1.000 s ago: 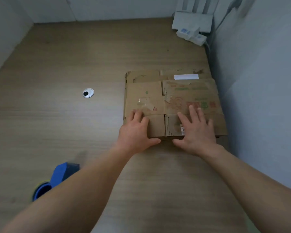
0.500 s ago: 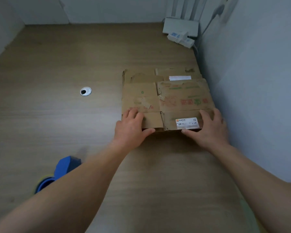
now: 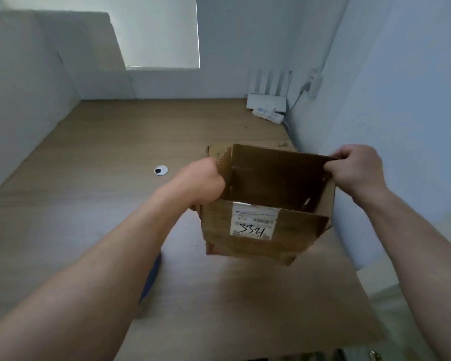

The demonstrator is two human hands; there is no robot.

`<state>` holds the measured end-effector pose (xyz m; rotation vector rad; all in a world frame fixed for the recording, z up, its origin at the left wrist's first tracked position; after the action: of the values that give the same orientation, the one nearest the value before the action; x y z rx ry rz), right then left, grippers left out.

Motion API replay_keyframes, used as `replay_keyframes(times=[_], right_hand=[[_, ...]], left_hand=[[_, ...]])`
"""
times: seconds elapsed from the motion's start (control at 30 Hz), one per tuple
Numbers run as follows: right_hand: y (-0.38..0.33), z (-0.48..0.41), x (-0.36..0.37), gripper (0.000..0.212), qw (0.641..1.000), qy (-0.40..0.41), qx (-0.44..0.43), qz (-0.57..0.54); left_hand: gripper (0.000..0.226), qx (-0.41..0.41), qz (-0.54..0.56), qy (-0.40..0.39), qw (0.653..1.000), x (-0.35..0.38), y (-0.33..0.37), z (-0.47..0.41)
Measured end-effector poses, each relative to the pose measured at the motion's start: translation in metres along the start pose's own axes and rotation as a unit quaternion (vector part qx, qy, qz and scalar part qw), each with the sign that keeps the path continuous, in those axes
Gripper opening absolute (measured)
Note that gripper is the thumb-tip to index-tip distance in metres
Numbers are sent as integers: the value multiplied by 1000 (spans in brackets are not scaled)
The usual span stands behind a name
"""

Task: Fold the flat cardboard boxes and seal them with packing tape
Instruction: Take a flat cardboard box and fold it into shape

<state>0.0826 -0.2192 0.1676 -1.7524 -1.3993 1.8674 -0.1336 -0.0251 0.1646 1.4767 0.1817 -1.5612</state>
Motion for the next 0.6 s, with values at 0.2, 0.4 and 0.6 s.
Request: replay_keyframes(times=[0.2, 0.4, 0.6], right_hand=[[47, 76, 53, 46, 990, -81, 118, -7], [69, 95, 57, 28, 994, -64, 68, -54], [69, 79, 57, 44, 995, -96, 19, -30]], left_hand=[[15, -102, 30, -41, 993, 76, -28, 57], [23, -153, 166, -57, 973, 106, -42, 72], [22, -143, 57, -74, 985, 95, -32, 73]])
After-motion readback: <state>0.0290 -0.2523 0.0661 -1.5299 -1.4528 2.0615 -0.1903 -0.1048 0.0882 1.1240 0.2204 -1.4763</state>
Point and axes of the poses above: each hand's wrist, its own z-axis away from the middle knuckle, its own x-axis out of the palm, y = z × x, the point moved 1 cm from there along -z, towards the middle knuckle, and after that the axes turned 4 degrees about -z, right-handed, at the moved point
